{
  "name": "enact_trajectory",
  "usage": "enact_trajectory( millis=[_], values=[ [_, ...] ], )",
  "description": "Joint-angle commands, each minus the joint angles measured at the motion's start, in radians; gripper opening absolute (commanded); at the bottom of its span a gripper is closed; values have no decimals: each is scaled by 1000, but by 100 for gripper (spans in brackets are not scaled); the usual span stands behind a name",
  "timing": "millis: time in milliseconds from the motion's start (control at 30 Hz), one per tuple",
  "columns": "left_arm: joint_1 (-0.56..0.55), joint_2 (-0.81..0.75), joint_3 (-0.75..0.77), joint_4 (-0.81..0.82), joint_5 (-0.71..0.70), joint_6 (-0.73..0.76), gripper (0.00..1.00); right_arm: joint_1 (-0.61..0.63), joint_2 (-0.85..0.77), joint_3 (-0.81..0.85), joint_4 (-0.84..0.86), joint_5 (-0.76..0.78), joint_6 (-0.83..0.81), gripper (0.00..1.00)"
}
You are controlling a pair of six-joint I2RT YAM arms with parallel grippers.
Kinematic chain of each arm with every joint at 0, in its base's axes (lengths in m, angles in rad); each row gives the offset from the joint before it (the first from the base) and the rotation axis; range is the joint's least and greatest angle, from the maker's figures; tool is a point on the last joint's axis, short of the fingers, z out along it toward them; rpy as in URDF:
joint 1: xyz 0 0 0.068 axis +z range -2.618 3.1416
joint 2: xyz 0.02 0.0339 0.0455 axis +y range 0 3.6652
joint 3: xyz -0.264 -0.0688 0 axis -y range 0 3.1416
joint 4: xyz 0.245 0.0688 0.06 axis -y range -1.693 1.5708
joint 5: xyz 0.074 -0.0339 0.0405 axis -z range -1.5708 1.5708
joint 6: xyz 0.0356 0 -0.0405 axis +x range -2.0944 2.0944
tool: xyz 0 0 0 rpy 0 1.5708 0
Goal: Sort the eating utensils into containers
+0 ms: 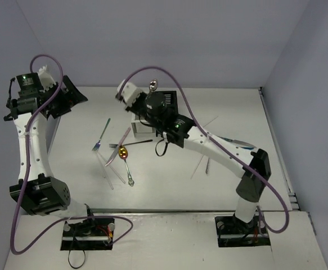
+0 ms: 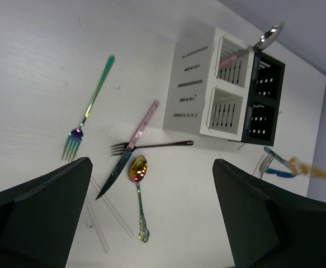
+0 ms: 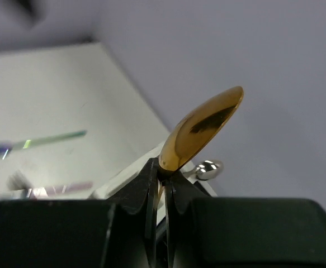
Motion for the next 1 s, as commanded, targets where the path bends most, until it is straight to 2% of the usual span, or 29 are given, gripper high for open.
enact_trajectory(
  millis=[0, 100, 200, 300, 400, 967],
  values=[
    [2, -58, -66, 83, 34, 3, 89, -80, 134, 233, 167, 400, 424, 0],
    [1, -64, -98, 97, 31, 4, 89, -101, 240, 411, 180, 584, 497, 0],
    [1, -65, -116, 107, 22, 12, 89, -111, 362, 567, 204, 631, 496, 0],
    [1, -59, -128, 118, 11, 21, 89, -116, 413, 564, 303, 637, 472, 0],
    [1, -51, -143, 128, 9, 23, 89, -128, 461, 569, 323, 672, 518, 0],
    [1, 6, -206, 179, 8, 4, 89, -280, 583, 530, 330, 633, 815, 0]
  ],
)
